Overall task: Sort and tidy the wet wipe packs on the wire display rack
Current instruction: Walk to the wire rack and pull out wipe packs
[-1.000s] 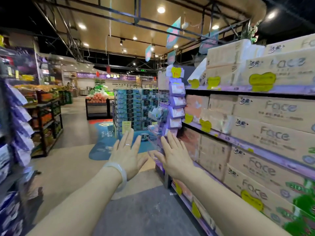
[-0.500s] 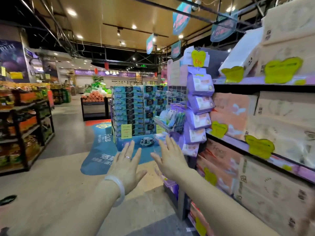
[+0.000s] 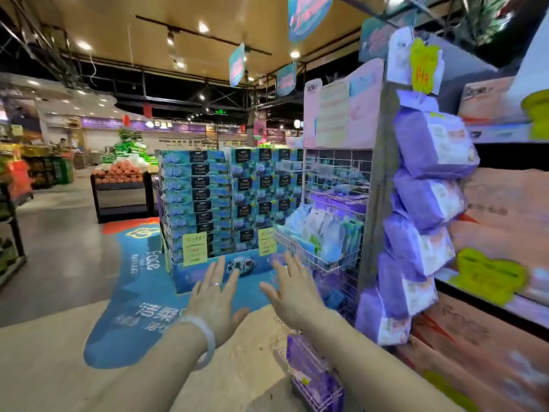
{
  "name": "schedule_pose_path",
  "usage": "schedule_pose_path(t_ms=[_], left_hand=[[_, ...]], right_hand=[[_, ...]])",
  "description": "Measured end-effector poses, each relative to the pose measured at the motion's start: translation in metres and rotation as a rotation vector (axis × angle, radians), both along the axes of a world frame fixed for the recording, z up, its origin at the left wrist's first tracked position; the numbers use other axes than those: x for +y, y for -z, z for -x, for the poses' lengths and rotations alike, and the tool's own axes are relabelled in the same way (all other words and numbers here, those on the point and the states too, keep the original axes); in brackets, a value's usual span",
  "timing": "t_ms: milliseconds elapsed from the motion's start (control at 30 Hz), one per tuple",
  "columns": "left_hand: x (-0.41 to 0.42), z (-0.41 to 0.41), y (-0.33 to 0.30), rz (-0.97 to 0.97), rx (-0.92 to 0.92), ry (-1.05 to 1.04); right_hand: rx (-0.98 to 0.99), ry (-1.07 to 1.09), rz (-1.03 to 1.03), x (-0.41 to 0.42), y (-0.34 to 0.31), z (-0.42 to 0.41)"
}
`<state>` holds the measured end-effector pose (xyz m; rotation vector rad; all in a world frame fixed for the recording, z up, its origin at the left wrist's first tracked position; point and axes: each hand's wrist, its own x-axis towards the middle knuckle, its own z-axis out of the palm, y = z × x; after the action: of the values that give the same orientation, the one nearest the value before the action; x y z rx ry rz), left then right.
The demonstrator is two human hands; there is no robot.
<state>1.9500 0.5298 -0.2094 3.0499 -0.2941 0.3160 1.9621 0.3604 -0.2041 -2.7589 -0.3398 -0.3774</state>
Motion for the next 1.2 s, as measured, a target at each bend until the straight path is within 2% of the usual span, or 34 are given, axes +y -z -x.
schedule_pose_path(t_ms=[167, 400, 633, 767, 900, 1000, 1100, 1133, 1200], left_hand=[[-0.002, -0.149, 0.004, 0.076, 0.094, 0.076], [-0.043, -0.313, 0.032, 0.008, 0.13, 0.388], [-0.062, -0.468, 0.012, 0.022, 0.17, 0.509], [-0.081, -0.528, 0.002, 0.051, 0.168, 0.613], [-0.111, -0.566, 0.002, 0.079, 0.127, 0.825], [-0.132, -0.584, 0.006, 0.032, 0.101, 0.996], [-0.146, -0.598, 0.006, 0.049, 0.074, 1.159], [-0.149, -0.602, 0.005, 0.096, 0.077, 1.215], [-0.156, -0.607, 0.003, 0.278, 0.15, 1.315]], right_hand=[[0.046, 0.145, 0.002, -0.017, -0.001, -0.114], [0.052, 0.365, 0.045, -0.059, 0.014, -0.259], [0.011, 0.531, -0.08, -0.077, 0.013, -0.391], [0.116, 0.679, -0.046, -0.082, 0.012, -0.431], [0.187, 0.86, -0.177, -0.09, 0.019, -0.445], [0.194, 0.918, -0.323, -0.089, 0.023, -0.445], [0.078, 1.071, -0.338, -0.083, 0.016, -0.444], [-0.014, 1.095, -0.409, -0.082, 0.011, -0.444], [-0.273, 1.014, -0.742, -0.077, 0.0, -0.443]])
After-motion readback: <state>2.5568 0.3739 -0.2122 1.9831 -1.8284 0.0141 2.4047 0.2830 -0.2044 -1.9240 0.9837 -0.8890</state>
